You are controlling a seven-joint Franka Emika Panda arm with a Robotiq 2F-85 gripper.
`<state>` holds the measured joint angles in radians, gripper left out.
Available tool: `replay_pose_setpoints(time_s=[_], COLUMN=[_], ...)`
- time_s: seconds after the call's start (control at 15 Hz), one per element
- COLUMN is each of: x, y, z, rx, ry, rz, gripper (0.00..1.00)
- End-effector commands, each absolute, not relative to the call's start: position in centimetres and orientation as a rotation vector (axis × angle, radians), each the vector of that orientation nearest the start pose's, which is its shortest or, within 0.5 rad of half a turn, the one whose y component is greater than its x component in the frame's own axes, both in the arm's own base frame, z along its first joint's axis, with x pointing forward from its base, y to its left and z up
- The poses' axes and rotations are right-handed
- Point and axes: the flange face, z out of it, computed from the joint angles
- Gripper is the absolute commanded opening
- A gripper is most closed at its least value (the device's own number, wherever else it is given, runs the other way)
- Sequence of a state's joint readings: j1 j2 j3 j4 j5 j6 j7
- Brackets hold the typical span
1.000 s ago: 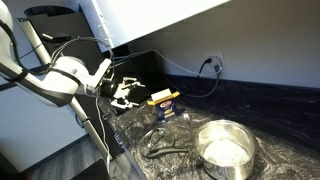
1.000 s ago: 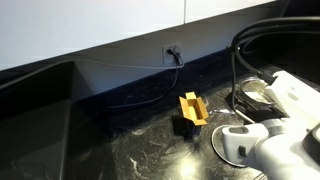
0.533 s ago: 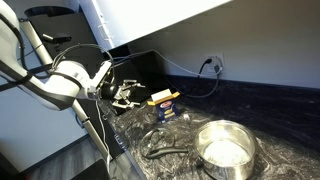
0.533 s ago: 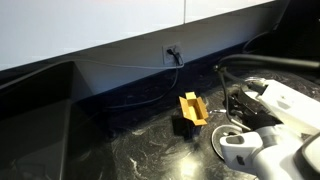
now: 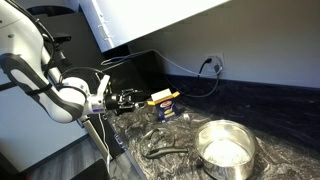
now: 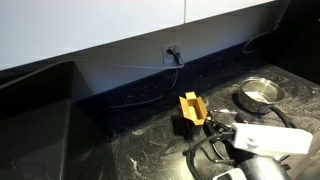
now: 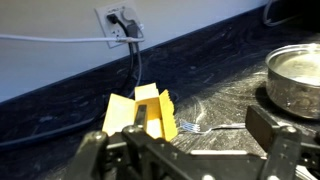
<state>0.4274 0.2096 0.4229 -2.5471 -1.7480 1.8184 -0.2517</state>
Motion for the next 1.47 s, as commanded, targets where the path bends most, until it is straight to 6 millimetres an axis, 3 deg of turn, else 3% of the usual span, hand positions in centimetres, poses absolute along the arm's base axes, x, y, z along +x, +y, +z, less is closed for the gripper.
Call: replay_pose_setpoints(time_s=[0.0, 0.4, 1.4], x=[32.5, 32.4, 33.8], y=[27.6, 26.2, 26.7], z=[18.5, 16.5, 13.9], rx=[0.438, 0.406, 0.415], ry=[1.737, 1.710, 1.776], rz=[-0.167, -0.195, -0.209], gripper=[1.00, 1.00, 1.00])
